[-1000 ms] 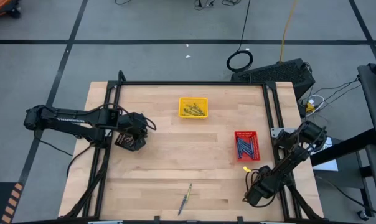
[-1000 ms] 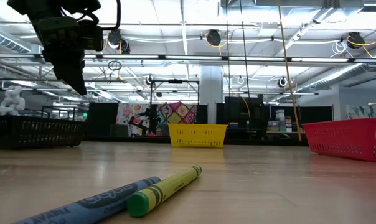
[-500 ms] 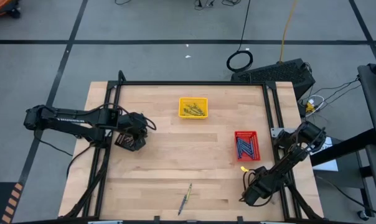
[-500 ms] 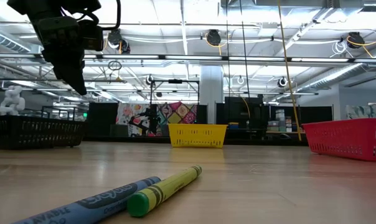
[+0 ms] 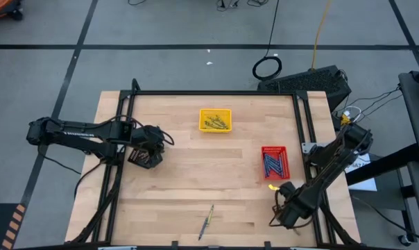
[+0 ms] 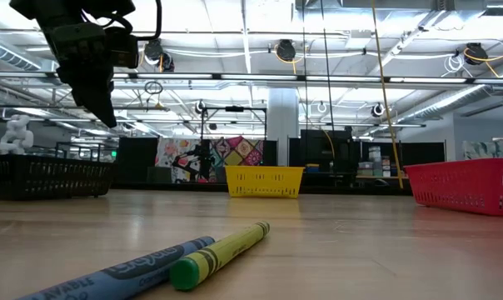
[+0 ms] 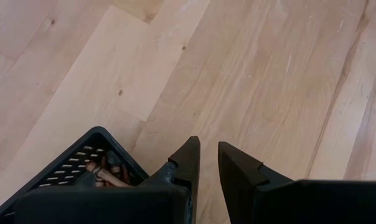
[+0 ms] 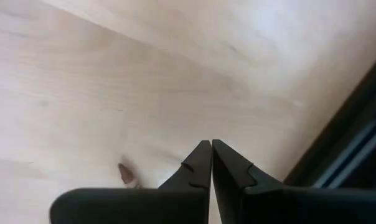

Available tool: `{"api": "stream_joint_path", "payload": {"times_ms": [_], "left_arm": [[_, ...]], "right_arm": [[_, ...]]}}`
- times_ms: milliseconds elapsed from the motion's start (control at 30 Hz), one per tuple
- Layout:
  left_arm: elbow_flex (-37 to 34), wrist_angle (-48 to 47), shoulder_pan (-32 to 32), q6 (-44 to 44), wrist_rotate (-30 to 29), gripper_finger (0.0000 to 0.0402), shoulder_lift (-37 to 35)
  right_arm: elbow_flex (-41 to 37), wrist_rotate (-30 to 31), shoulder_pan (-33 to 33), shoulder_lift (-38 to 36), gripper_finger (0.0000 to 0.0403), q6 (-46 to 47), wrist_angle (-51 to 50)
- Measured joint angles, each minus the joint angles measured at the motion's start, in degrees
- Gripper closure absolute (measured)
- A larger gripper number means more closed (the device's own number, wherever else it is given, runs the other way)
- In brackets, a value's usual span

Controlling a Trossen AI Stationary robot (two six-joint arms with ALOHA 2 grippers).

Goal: Sort crayons

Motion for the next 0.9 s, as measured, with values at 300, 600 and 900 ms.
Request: {"api": "stream_joint_path", "payload": {"times_ms": [300,600,900], "left_arm": [[0.0,0.0,0.0,-0.1,0.0,0.0340,0.0],[0.0,0.0,0.0,-0.1,0.0,0.0340,0.0],[0.0,0.0,0.0,-0.1,0.0,0.0340,0.0]], "right_arm": [[0.0,3.7,0.5,-2.1,0.0379,-2.0,0.0],[0.1,0.5,0.5,-2.1,0.0306,-3.8,0.4],[0.1,2.6,3.6,-2.1,0.0297,-6.4,21.3]]}}
